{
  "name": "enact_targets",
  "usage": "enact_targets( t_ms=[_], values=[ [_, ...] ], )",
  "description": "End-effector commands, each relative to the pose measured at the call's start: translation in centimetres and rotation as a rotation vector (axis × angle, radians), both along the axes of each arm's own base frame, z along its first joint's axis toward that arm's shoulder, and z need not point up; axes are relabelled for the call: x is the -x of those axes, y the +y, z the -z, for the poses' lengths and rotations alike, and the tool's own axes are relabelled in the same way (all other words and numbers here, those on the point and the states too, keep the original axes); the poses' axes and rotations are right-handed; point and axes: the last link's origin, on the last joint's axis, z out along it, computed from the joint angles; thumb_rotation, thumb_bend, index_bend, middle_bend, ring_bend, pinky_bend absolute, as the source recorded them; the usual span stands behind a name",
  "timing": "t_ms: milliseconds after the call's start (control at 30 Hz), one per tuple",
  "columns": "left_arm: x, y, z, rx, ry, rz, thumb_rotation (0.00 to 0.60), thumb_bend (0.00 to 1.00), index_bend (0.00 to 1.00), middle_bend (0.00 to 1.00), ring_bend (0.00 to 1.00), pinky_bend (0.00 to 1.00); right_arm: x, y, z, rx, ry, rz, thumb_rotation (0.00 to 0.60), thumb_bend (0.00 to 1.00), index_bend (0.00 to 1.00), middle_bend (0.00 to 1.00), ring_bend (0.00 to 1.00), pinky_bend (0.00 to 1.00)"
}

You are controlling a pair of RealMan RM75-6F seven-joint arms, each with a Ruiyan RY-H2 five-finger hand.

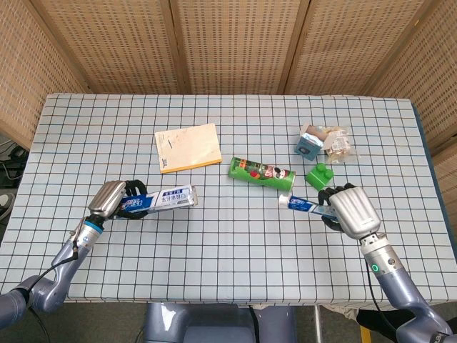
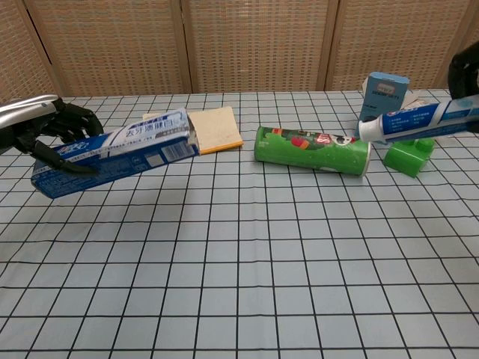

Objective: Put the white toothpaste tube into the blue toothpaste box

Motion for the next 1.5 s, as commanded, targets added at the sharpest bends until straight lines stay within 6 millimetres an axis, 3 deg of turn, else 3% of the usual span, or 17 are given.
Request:
enact_targets(
  t_ms=[33,300,567,767,1000,1500],
  values=[
    [-0.8,0.1,-0.1,0.005,-0.261,-0.025,0.6,0.19,0.55,0.5,0.48,0.46,-1.4,-0.4,-1.6,0.039,0.022,-0.027,0.6,0.63,0.64,0.66,0.63,0.58],
    [-2.7,0.2,2.1,0.048,-0.511,-0.057,0.6,0.19,0.55,0.5,0.48,0.46,-4.8,-1.2,-5.4,0.111,0.043,-0.08,0.6,0.63,0.64,0.66,0.63,0.58],
    [-5.2,0.2,4.2,0.101,-0.543,-0.016,0.6,0.18,0.55,0.5,0.48,0.46,-8.4,-2.1,-9.0,0.144,0.049,-0.139,0.6,0.62,0.64,0.66,0.63,0.58],
    [-6.5,0.0,5.1,0.121,-0.58,0.0,0.6,0.18,0.55,0.5,0.48,0.46,-10.4,-2.6,-10.4,0.121,0.025,-0.16,0.6,0.62,0.64,0.66,0.63,0.58],
    [-7.1,-0.2,5.7,0.145,-0.588,0.017,0.6,0.18,0.55,0.5,0.48,0.46,-12.4,-2.4,-10.1,0.026,-0.013,-0.149,0.6,0.61,0.64,0.66,0.63,0.58],
    [-7.7,-0.6,5.6,0.161,-0.572,0.064,0.6,0.17,0.55,0.5,0.48,0.46,-14.4,-1.7,-9.1,-0.076,-0.049,-0.148,0.6,0.6,0.64,0.66,0.64,0.58]
  ],
)
